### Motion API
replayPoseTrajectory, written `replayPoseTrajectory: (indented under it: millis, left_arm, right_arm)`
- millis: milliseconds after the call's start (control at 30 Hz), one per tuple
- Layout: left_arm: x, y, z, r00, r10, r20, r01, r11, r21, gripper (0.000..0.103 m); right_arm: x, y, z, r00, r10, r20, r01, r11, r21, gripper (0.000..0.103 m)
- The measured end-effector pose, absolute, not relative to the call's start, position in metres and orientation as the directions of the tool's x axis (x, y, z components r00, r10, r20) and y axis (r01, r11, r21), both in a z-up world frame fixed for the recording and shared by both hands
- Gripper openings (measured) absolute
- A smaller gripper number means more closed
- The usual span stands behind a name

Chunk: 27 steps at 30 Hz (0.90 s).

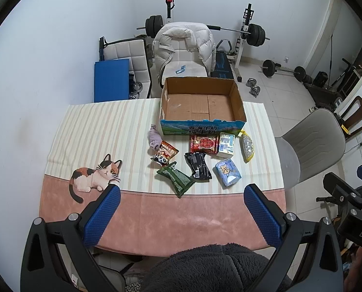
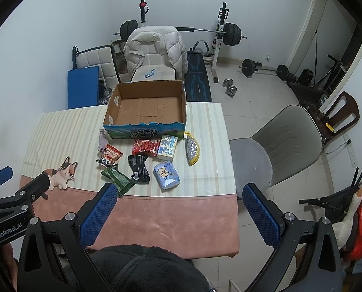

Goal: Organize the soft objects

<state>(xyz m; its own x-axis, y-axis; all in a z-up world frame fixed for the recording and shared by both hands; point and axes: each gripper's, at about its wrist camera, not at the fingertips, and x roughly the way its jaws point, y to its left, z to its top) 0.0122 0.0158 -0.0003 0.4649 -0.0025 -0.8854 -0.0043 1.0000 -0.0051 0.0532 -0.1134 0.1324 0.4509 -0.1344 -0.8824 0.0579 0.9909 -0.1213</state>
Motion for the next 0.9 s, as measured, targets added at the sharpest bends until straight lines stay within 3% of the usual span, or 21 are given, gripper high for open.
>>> replayPoseTrajectory:
  millis: [333,533,767,900]
  left_arm:
    - [0.013,0.017,-0.003,0.466,-0.007,-0.885,0.001,1.000,-0.008,0.103]
    - [0.051,0.031,-0.038,0.434,0.030,-0.901,-0.028,0.999,0.020,0.103]
    - [0.125,0.075,-0.160,0.205,-0.035,-0.978,-0.155,0.985,-0.068,0.103]
    - [0.153,0.087,-0.245,0.066,-0.125,-0.990,-0.240,0.961,-0.138,0.103]
  right_arm:
    - [0.052,-0.113,0.128,0.450,-0.135,-0.883,0.061,0.991,-0.120,0.103]
    - [0.082,-0.122,0.096,0.427,-0.120,-0.896,0.061,0.993,-0.104,0.103]
    - [0.163,-0.129,-0.022,0.296,-0.061,-0.953,0.024,0.998,-0.057,0.103]
    - [0.206,-0.130,-0.127,0.159,-0.067,-0.985,-0.021,0.997,-0.071,0.103]
